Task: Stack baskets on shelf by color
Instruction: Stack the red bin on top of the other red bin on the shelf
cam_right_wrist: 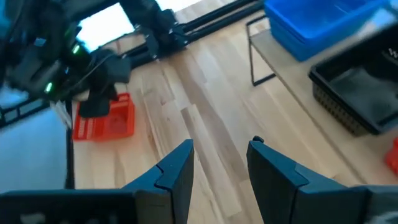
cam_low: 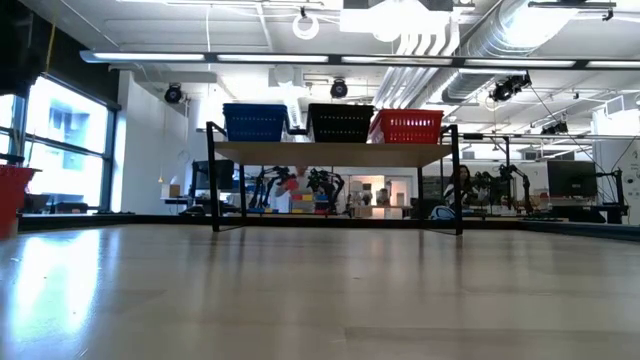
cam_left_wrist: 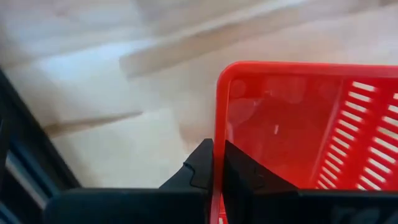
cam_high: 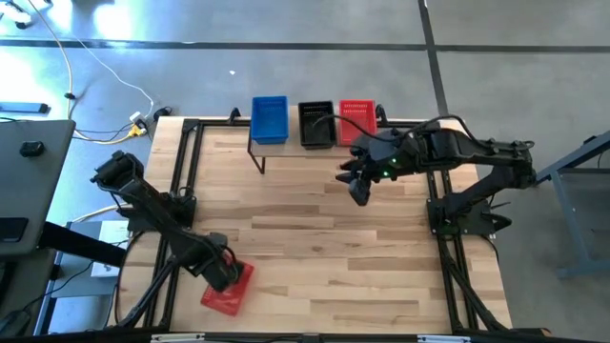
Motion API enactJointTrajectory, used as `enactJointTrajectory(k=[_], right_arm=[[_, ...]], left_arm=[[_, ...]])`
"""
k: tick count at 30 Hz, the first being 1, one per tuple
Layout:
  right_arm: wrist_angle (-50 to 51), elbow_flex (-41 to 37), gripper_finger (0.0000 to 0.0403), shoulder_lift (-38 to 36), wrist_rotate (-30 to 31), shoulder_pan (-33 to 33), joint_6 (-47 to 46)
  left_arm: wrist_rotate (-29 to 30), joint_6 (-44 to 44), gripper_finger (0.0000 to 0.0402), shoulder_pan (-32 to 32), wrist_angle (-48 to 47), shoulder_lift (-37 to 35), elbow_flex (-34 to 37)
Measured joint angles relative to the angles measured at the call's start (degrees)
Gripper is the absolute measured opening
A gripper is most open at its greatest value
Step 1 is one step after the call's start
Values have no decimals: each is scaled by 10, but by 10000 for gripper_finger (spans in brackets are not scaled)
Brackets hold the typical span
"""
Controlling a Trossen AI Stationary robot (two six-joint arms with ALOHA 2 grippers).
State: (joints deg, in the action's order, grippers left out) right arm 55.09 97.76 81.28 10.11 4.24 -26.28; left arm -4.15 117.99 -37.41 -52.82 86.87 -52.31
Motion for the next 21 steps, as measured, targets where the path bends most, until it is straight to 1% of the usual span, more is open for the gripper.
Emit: enactJointTrajectory(k=[2,7,13,16,21], right_arm=[[0,0,135,0,-1,8,36],[0,0,135,0,5,30,91],[0,0,138,0,15,46,143],[0,0,153,0,15,53,160],[0,0,190,1,14,56,187]], left_arm=[[4,-18,5,19,-1,-5,0],[8,-67,5,68,-1,-14,-3],[39,-132,5,129,0,-15,-30],[53,-161,5,160,-1,-15,-43],[95,-199,5,209,0,-15,-74]])
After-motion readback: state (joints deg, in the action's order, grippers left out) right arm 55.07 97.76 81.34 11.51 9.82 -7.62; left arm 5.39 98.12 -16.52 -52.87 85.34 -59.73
